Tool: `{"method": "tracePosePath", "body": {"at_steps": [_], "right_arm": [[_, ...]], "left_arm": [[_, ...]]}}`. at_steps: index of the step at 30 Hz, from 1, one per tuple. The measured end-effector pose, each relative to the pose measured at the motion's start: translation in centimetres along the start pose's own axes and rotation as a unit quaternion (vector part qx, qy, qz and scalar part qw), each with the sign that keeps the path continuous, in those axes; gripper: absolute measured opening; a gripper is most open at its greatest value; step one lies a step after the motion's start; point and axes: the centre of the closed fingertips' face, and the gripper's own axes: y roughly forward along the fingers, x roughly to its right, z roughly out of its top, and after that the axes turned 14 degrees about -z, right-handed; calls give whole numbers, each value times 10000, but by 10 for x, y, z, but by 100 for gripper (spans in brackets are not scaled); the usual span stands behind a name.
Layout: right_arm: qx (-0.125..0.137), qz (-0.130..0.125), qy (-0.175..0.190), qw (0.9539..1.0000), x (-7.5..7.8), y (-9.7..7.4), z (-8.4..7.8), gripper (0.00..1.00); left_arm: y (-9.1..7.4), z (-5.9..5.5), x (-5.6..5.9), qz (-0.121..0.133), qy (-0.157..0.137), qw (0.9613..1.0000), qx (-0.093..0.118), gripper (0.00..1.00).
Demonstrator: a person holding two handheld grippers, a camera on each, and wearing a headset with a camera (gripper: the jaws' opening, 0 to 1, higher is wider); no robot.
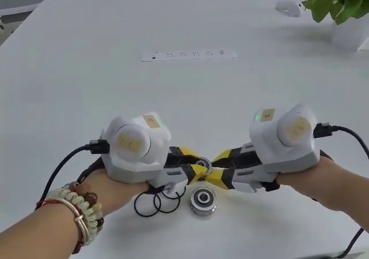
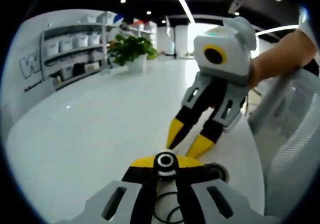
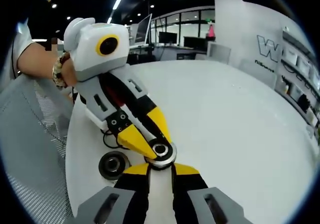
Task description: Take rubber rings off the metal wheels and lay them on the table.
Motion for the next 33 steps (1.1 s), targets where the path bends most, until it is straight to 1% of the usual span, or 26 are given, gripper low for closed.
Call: {"method": "tracePosePath", "body": {"at_steps": [1,2,3,4,5,8,12,13,14,16,17,18,19,20,24,26,27,29,31,32,33], "right_arm": [[-12,-5,-7,10000,0,0,0,12],[-112,-61,-139,9998,3,0,-5,8],[-94,-88,-54,9999,4,0,-4,3],[-98,-142,-4,9999,8,1,-4,0],[-133,-111,156,9997,7,1,-5,1],[-154,-123,354,9992,8,1,-5,1],[-175,-40,636,9978,7,0,-6,1],[-191,14,772,9968,5,-1,-7,2],[-197,80,836,9963,4,-2,-7,5],[-143,157,817,9964,0,-1,-6,16],[-69,207,733,9971,-4,0,-2,20],[-120,156,684,9975,-5,2,-3,19],[-137,54,513,9986,-3,2,-4,17],[-139,122,506,9985,-6,3,-4,19],[-137,117,590,9981,-4,2,-5,17],[-138,120,543,9984,-3,1,-5,16],[-162,111,439,9988,-3,0,-6,14],[-197,103,414,9989,-2,-1,-7,11],[-214,94,361,9991,-2,-1,-8,4],[-231,61,381,9990,0,-1,-9,2],[-239,62,436,9987,0,-1,-8,1]], "left_arm": [[0,0,0,5,-1,10000,-1,15],[0,0,0,11,-3,10000,-3,15],[0,0,0,15,-5,10000,-4,15],[0,0,1,-8,-4,10000,-4,15],[1,0,1,-10,3,10000,-1,15],[1,0,1,-7,6,10000,-6,15],[1,0,1,-19,10,10000,-5,15],[1,0,1,-22,9,10000,-3,15],[1,0,1,-24,10,10000,-1,15],[1,0,1,-38,13,10000,8,15],[2,0,1,-45,18,10000,11,15],[2,0,2,-53,22,10000,11,15],[2,0,2,-57,24,10000,11,15],[2,0,2,-53,31,10000,7,15],[2,0,2,-53,28,10000,11,15],[2,0,2,-53,24,10000,11,14],[2,0,2,-50,22,10000,11,14],[1,0,2,-38,15,10000,10,14],[1,0,1,-23,-3,10000,16,14],[1,0,2,-24,-11,10000,22,14],[1,0,2,-21,-16,10000,26,14]]}}
